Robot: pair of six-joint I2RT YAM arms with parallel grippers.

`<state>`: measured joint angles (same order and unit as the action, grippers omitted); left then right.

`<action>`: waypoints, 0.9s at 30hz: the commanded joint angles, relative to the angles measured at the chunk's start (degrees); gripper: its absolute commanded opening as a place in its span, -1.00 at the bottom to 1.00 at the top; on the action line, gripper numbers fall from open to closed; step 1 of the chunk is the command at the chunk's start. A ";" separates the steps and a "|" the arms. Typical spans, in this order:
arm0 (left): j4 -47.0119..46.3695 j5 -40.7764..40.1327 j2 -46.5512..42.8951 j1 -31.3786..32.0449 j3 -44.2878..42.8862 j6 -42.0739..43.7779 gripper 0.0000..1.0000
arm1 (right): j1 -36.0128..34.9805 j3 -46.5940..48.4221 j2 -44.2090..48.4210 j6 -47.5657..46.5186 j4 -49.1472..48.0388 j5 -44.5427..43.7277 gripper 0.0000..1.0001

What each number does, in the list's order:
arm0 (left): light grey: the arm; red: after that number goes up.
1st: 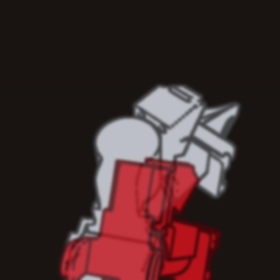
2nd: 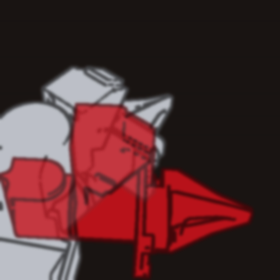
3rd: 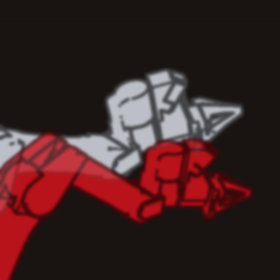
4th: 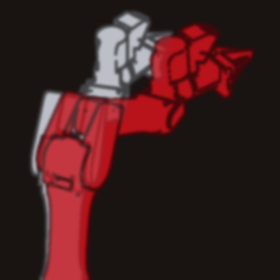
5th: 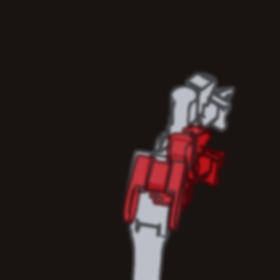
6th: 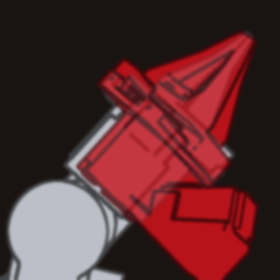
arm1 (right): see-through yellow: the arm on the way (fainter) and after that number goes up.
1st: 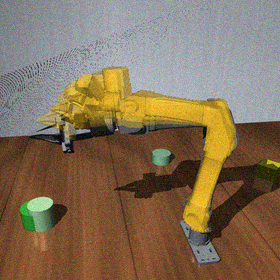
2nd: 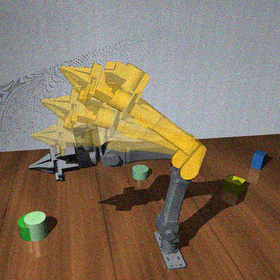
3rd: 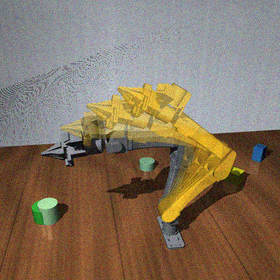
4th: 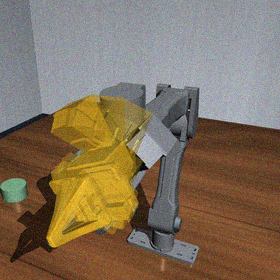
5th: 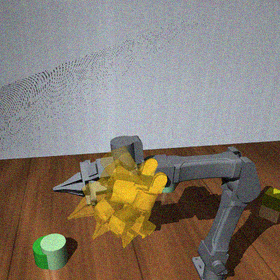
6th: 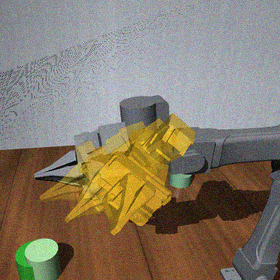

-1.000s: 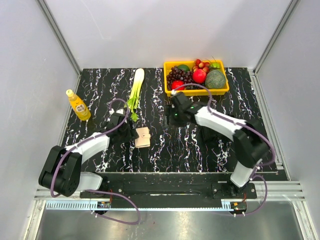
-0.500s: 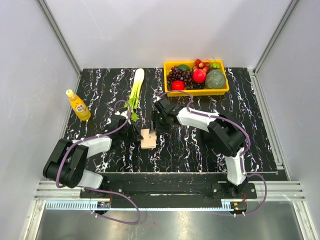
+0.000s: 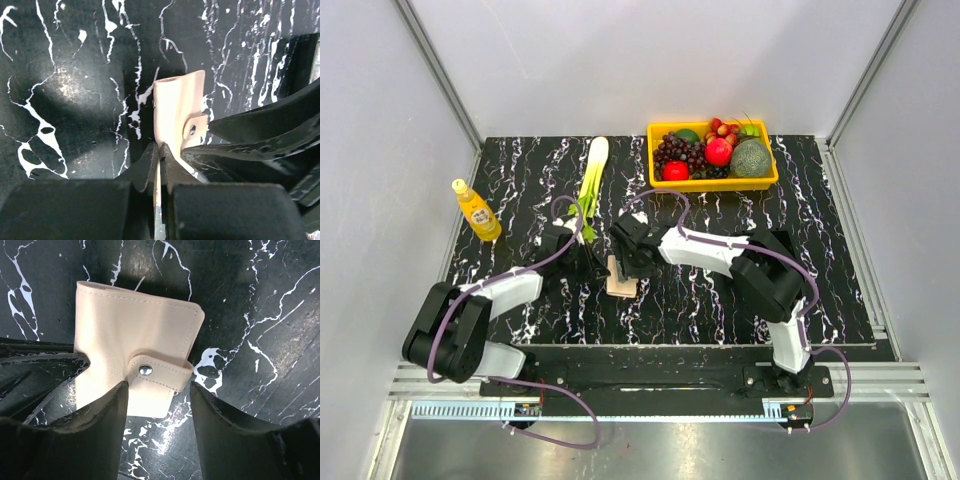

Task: Put the credit cards into the card holder
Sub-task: Open the card holder at the center of the board.

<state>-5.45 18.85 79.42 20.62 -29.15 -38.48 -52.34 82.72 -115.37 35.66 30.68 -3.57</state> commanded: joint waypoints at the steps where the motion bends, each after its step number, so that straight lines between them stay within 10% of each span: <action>1: 3.69 -1.19 -4.09 0.65 -4.34 -0.55 -1.00 | -1.28 2.54 3.75 -1.12 2.81 -7.15 0.17; 27: 4.40 -3.56 -5.06 3.72 -5.75 -2.30 -1.00 | -4.53 5.16 -2.39 1.43 4.21 -11.63 -0.28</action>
<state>1.41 15.66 76.44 24.18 -32.16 -40.23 -56.07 86.37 -116.18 36.69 33.12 -12.99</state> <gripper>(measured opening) 0.025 0.372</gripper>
